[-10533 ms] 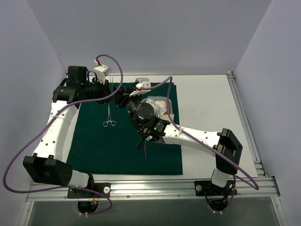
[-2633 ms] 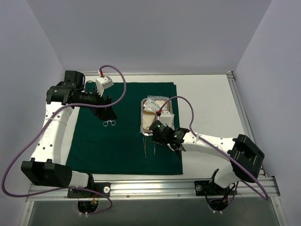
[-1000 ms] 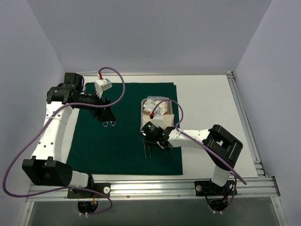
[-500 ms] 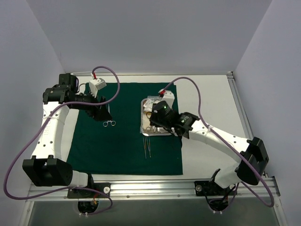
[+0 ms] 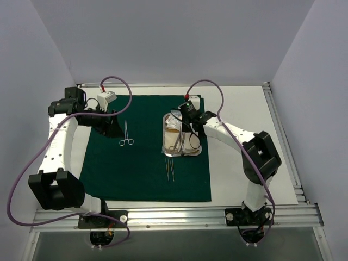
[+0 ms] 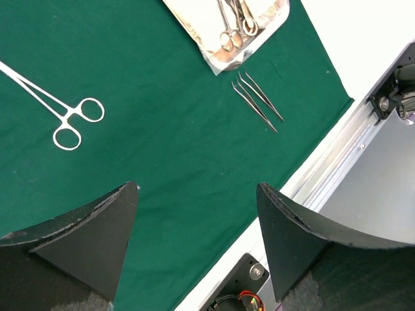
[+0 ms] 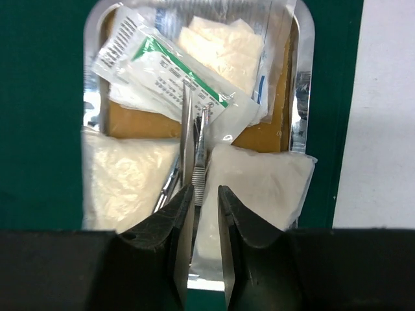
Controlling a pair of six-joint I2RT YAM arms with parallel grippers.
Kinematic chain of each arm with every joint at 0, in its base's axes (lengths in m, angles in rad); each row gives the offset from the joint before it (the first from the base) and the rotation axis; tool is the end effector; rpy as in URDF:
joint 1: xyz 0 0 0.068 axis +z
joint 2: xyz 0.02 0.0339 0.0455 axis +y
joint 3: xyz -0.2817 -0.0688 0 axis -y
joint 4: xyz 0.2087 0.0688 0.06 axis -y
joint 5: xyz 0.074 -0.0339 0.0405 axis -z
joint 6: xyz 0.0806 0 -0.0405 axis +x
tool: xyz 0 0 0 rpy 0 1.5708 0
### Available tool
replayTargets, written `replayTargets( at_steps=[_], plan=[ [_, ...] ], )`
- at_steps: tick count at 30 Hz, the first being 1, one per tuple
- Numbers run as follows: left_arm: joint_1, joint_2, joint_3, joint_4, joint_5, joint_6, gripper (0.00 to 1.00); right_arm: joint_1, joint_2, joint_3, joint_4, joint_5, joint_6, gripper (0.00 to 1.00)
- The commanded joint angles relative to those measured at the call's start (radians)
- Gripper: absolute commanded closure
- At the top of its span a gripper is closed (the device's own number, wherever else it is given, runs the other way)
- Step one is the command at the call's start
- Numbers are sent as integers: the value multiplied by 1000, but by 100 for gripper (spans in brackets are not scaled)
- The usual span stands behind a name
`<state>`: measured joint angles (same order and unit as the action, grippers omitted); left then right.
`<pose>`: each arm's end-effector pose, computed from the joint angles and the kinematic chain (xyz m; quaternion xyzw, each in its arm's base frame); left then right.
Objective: Open and lay out the surgical kit
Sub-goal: Pick up the medical item from the container.
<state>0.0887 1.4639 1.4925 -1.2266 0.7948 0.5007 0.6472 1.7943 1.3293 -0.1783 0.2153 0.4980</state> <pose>0.2485 -0.0357 0.3380 0.2555 0.8723 -0.3143 0.2740 0.3439 0.2384 0.2566 -0.0183 0.8903 0.1602 0.4258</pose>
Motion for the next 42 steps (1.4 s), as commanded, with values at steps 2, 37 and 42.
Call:
replayTargets(
  at_steps=[2,37,42],
  plan=[
    [14,9,3,30,15,10,17,-21,65,62,3,-27,-56,81],
    [17,52,-12,16,47,35,17,-50,157,56,95,-129,-15,98],
    [17,61,-6,13,55,35,17,-43,94,57,80,-122,-16,98]
  ],
)
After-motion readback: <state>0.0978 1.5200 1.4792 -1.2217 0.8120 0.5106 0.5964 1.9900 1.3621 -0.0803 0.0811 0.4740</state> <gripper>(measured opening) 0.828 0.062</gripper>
